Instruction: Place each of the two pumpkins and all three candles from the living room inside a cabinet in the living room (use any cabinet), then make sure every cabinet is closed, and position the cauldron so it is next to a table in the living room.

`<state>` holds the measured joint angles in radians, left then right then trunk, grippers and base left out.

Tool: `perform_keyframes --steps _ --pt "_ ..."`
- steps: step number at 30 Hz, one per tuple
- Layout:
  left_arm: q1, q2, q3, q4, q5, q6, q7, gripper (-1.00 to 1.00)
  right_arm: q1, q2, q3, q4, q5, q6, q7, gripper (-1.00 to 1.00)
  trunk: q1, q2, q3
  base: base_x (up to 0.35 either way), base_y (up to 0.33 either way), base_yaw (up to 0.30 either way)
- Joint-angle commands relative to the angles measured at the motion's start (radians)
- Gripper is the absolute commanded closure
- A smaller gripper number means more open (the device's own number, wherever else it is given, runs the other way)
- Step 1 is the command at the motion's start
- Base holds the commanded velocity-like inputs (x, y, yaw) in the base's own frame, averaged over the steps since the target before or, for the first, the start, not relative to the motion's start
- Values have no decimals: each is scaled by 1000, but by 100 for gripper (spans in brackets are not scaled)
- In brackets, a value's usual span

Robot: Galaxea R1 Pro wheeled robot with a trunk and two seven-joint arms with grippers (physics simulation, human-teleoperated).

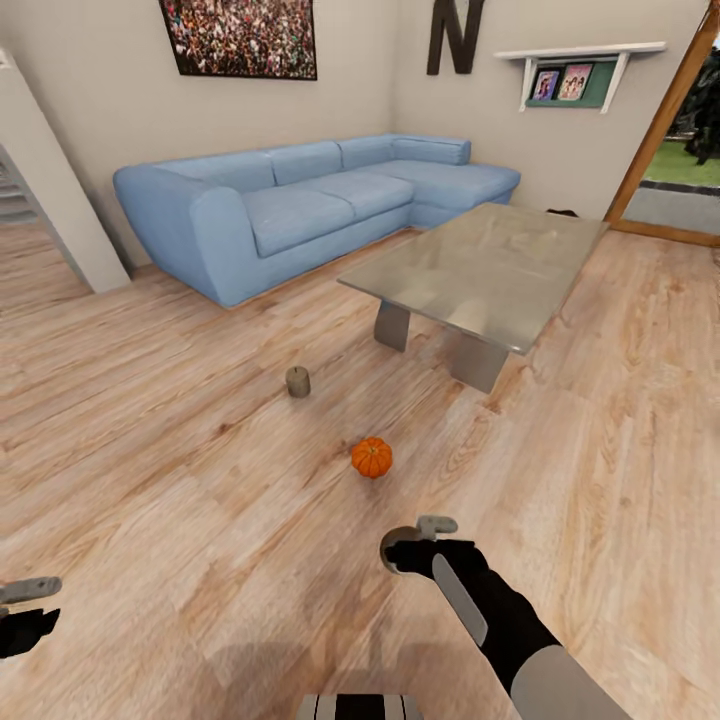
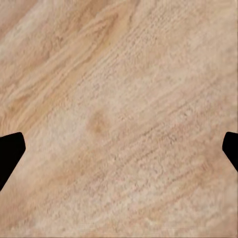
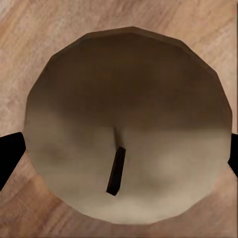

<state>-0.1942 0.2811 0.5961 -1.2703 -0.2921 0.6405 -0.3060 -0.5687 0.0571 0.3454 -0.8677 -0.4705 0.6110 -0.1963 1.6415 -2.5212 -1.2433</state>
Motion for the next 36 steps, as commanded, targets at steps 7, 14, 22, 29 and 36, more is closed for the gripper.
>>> perform_keyframes --steps 7,14,22,29,36 --pt "-98 -46 -1 -29 -11 52 -17 -100 1 -2 1 -18 -8 14 -10 100 -3 1 26 0 0 0" --pt "-146 -88 -20 -26 -14 87 -22 -100 1 -3 3 -22 -4 32 -11 100 -6 3 53 0 0 0" --pt "-143 -108 -103 -22 -14 85 -23 -100 2 -3 6 -22 -4 28 -11 100 -10 5 84 0 0 0" --pt "-139 -108 -140 -26 -15 88 -135 -100 3 -2 9 -22 -5 28 -11 100 -13 6 111 0 0 0" --pt "-136 -109 -143 -30 -16 84 -162 -100 4 -2 9 -22 -5 28 -10 100 -13 6 111 0 0 0"
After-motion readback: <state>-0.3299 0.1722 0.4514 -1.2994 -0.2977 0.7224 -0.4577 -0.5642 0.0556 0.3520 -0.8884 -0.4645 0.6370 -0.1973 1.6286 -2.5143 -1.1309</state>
